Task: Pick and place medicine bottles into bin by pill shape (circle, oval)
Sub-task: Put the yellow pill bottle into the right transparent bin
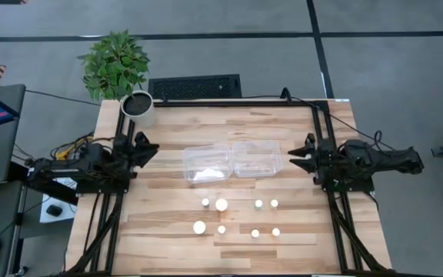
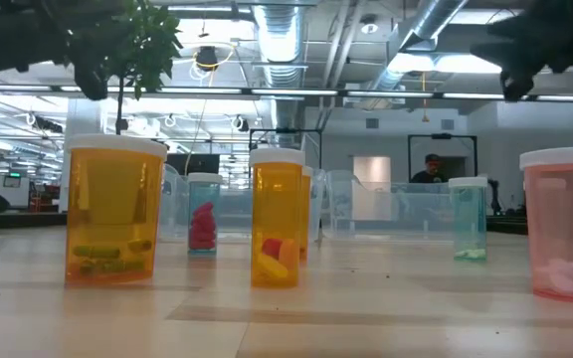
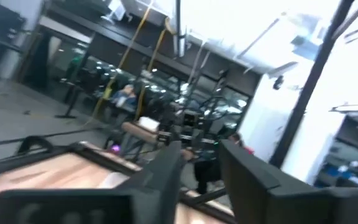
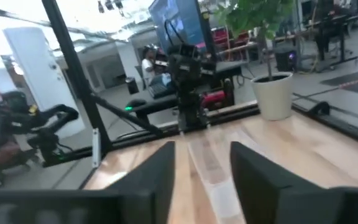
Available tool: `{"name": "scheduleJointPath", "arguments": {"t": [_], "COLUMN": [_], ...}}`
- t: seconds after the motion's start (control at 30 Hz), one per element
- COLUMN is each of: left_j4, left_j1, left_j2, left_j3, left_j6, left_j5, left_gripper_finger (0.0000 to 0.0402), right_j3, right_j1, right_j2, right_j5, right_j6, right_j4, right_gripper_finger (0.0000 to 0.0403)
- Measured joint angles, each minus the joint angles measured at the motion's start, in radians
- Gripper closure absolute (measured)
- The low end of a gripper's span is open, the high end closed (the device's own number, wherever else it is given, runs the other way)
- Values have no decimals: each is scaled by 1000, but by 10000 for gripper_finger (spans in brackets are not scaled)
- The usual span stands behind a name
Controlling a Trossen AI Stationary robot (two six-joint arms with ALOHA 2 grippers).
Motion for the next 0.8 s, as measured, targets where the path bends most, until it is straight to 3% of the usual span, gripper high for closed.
{"name": "scheduleJointPath", "arguments": {"t": [0.13,0.3,0.53,0.8], "left_j4": [63,90,-5,-84], "left_j1": [-20,-45,-104,-160], "left_j2": [41,112,283,479], "left_j3": [0,38,223,397], "left_j6": [-84,-131,-57,76], "left_j5": [15,72,91,91], "left_gripper_finger": [216,167,165,165], "right_j3": [94,187,271,275], "right_j1": [13,50,125,255], "right_j2": [65,177,371,574], "right_j5": [2,2,3,11], "right_j6": [-19,-13,37,169], "right_j4": [-111,-232,-323,-337], "right_gripper_finger": [177,167,189,194]}}
